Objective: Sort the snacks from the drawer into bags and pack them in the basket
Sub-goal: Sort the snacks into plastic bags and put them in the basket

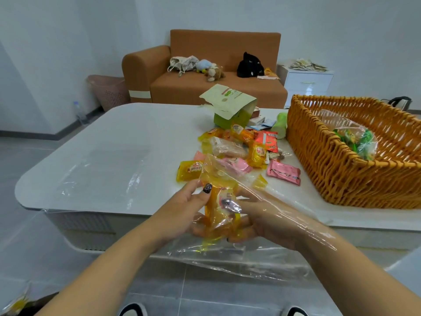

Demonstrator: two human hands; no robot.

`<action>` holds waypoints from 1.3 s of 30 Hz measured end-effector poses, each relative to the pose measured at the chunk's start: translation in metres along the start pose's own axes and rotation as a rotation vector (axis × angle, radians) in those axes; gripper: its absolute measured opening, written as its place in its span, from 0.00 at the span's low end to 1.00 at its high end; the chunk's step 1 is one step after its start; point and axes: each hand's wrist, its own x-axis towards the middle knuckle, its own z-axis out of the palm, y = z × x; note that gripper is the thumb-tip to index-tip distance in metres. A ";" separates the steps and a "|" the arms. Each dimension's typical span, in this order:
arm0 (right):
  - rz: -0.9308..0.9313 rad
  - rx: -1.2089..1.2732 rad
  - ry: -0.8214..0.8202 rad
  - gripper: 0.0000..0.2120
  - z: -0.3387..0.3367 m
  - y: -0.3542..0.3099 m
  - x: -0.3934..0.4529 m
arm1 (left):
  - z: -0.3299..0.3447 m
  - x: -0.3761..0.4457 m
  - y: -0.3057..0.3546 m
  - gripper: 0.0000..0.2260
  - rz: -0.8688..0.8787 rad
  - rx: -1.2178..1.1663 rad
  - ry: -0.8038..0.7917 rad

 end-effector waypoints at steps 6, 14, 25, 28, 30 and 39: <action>0.048 0.043 -0.225 0.23 -0.012 -0.003 0.000 | -0.004 0.002 0.003 0.19 0.004 -0.065 0.045; -0.238 0.381 0.182 0.26 -0.016 -0.007 0.009 | -0.022 -0.002 0.013 0.40 0.154 -0.946 -0.261; -0.268 0.082 0.165 0.14 0.013 -0.002 0.011 | 0.014 0.013 0.009 0.20 0.070 -0.695 0.024; -0.326 -0.089 0.214 0.12 0.013 -0.006 0.007 | 0.015 0.014 0.010 0.22 0.052 -0.745 -0.035; -0.352 -0.162 0.175 0.09 0.012 -0.012 0.002 | 0.016 0.014 0.011 0.20 0.050 -0.790 -0.067; -0.202 -0.119 0.157 0.17 0.027 -0.012 0.025 | 0.020 0.017 0.013 0.21 -0.005 -0.775 0.167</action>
